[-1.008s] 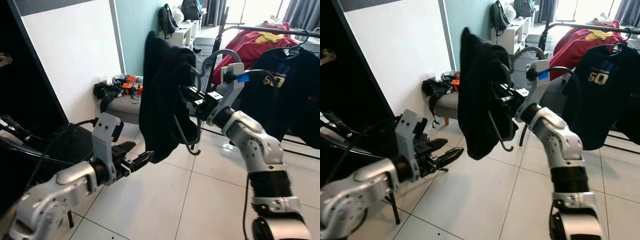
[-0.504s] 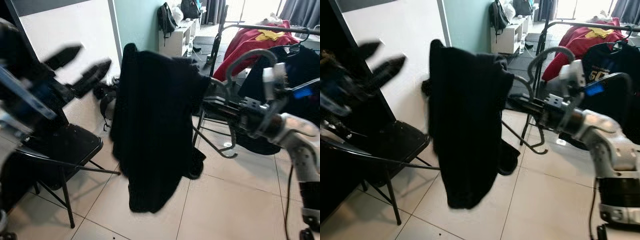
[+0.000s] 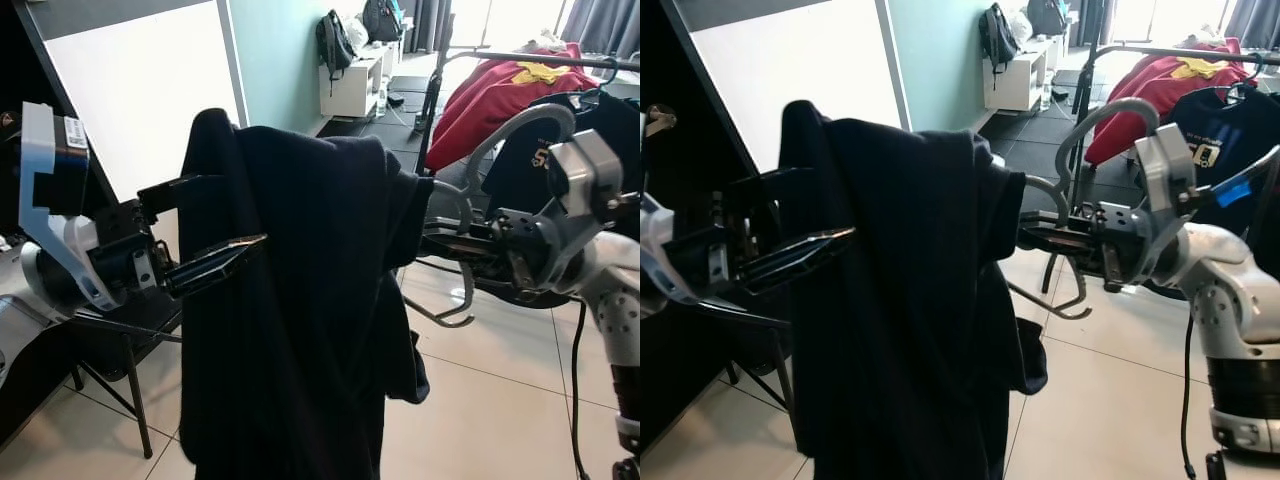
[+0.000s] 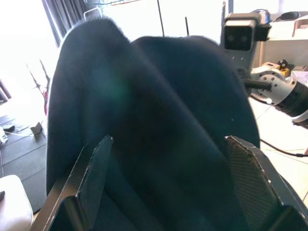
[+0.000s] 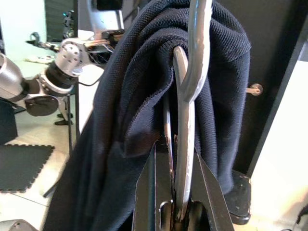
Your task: Hang hanger
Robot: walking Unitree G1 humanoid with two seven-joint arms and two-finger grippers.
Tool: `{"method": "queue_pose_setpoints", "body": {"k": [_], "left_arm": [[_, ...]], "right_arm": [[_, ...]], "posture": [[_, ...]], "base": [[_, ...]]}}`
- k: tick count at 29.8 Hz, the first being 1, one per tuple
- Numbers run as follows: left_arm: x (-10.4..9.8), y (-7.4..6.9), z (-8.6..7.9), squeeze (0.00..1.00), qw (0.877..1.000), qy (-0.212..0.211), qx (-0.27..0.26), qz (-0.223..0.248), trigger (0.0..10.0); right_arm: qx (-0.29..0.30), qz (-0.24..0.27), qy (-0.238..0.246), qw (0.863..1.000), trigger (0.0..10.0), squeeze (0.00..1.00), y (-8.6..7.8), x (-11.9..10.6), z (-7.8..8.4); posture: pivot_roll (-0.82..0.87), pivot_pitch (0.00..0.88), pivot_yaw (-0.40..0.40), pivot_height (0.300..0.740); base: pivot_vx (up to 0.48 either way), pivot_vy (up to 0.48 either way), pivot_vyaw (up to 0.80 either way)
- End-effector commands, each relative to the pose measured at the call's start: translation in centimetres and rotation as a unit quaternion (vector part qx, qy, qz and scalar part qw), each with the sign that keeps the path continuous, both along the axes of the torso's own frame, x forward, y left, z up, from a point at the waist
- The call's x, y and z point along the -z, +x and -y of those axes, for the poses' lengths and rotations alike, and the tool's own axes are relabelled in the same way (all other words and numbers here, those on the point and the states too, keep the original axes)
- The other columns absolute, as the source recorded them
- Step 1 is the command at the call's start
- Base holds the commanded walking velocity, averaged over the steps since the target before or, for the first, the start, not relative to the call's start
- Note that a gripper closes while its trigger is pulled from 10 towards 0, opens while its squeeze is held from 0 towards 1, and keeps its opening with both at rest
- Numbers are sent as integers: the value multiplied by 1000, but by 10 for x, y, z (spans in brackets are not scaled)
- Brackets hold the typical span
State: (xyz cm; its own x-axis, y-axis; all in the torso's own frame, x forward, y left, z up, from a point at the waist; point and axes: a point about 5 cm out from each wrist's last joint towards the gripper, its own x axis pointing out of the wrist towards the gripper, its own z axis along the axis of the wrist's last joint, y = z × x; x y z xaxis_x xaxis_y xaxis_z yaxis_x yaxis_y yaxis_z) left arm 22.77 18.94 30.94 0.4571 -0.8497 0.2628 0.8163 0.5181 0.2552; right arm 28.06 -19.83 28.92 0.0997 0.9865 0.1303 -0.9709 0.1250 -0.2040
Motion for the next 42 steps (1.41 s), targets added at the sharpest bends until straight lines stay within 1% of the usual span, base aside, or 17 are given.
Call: {"method": "queue_pose_setpoints", "body": {"k": [1, 3, 4, 6, 7, 14, 19, 24, 28, 30, 33, 38, 41, 42], "left_arm": [[1, 2, -5, 0, 1000, 5, -16, -1, 10000], [1, 2, -7, 0, 1000, 1, -24, 0, 10000], [3, 2, -9, 0, 1000, 1, -24, -1, 2706], [4, 1, -10, 0, 1000, 1, -24, -2, 2706], [5, 1, -11, 0, 1000, 0, -24, -3, 0], [8, 2, -12, 0, 1000, 1, -21, -2, 0], [2, 3, -20, 0, 999, -8, -44, 12, 0], [1, 3, -20, 0, 999, -15, -47, 16, 0], [-10, 3, -24, 0, 998, -30, -52, 33, 0], [-16, -1, -27, 0, 997, -36, -55, 46, 0], [-26, -9, -26, 0, 996, -51, -43, 65, 0], [-32, -13, -26, 0, 995, -64, -32, 75, 0], [-33, -14, -26, 0, 994, -66, -32, 76, 0], [-34, -13, -27, 0, 994, -67, -36, 75, 0]], "right_arm": [[-22, 25, 14, 999, 10000, 0, -4, -13, -1], [-26, 27, 10, 999, 10000, 0, -5, -14, 0], [-27, 28, 9, 999, 10000, 0, -5, -15, 0], [-27, 28, 8, 999, 10000, 0, -5, -15, 1], [-29, 30, 12, 999, 10000, 0, -6, -17, 1], [-37, 32, 14, 999, 10000, 0, -8, -22, 4], [-34, 25, 10, 999, 10000, 0, -9, -21, 7], [-32, 17, 7, 999, 10000, 0, -10, -17, 7], [-4, -12, -28, 1000, 10000, 0, -3, 0, 8], [18, -26, -48, 998, 10000, 0, 0, 13, 11], [36, -46, -74, 996, 10000, 0, 1, 30, 10], [51, -59, -80, 994, 10000, 0, 3, 40, 8], [52, -60, -79, 994, 10000, 0, 2, 42, 7], [52, -61, -72, 994, 10000, 0, 0, 42, 7]], "posture": [[-78, 0, 45, 740], [-76, 0, 39, 740], [-81, 0, 39, 740], [-81, 0, 39, 740], [-85, 0, 39, 740], [-94, 0, 40, 740], [-95, 0, 36, 740], [-96, 0, 34, 740], [-86, 0, 27, 740], [-80, 0, 25, 740], [-76, 0, 33, 740], [-76, 0, 41, 740], [-76, 0, 41, 740], [-77, 0, 47, 740]], "base": [[0, 0, 0], [0, 0, 0], [0, 0, 0], [0, 0, 0], [0, 0, 0], [0, 0, 0], [0, 0, 0], [0, 0, 0], [0, 0, 0], [0, 0, 0], [0, 0, 0], [0, 0, 0], [0, 0, 0], [0, 0, 0]]}}
